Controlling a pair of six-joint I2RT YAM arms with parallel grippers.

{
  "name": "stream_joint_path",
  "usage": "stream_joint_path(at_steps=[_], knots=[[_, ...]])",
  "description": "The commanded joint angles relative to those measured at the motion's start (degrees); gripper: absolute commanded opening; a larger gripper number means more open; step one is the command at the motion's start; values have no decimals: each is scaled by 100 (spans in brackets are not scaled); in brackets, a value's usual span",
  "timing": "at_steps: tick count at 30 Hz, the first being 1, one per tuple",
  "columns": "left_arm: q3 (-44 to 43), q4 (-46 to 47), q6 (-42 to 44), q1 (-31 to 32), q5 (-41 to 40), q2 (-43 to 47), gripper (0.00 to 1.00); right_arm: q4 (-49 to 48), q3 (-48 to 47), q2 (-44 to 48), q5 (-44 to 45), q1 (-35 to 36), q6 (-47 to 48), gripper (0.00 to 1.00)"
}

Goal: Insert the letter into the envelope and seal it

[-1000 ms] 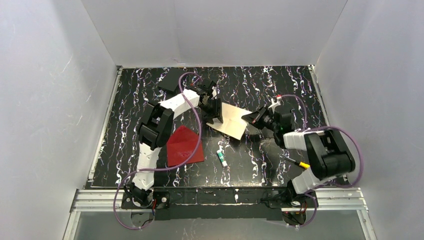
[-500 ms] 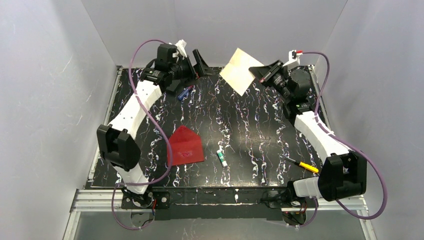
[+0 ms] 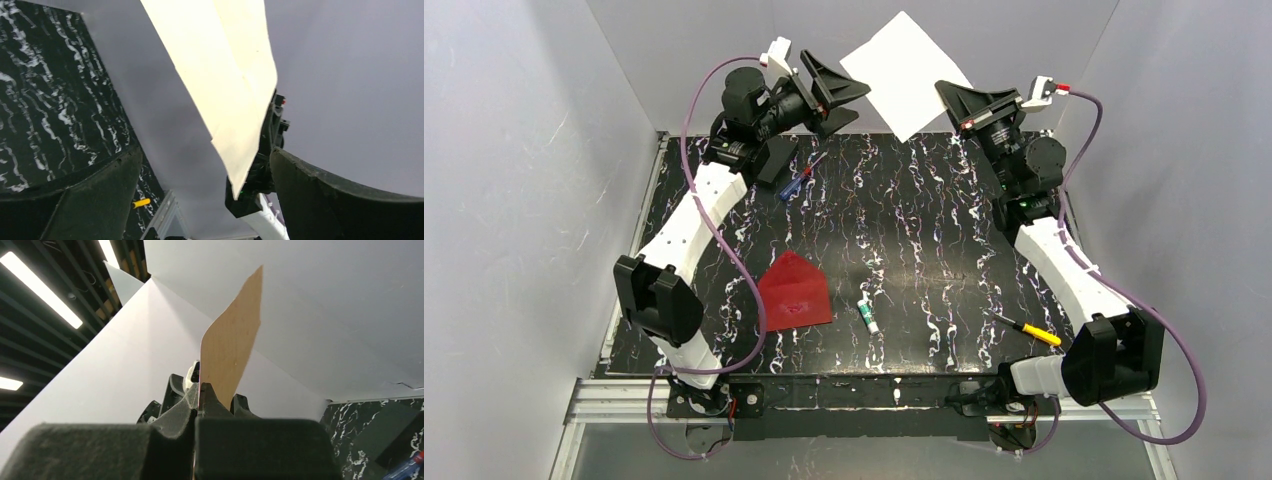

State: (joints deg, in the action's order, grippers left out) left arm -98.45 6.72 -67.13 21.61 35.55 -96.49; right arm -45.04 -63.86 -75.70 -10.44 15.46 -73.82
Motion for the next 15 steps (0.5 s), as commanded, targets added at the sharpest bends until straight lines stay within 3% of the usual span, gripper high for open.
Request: stream_joint_path(at_steps=[1,3,8,15], knots=[[-288,1111,-551,164,300,133,97,-288,-121,60,357,288,-291,1],[-94,1732,-994,205,401,102,92,-122,-167,57,446,394,-216,1],[631,2744,-1640,273,268,162,66,23,-181,-88,449,502,-453,1],[1329,2898,-1284,274,-245,610,29,102,-152,-43,574,519,-412,1]])
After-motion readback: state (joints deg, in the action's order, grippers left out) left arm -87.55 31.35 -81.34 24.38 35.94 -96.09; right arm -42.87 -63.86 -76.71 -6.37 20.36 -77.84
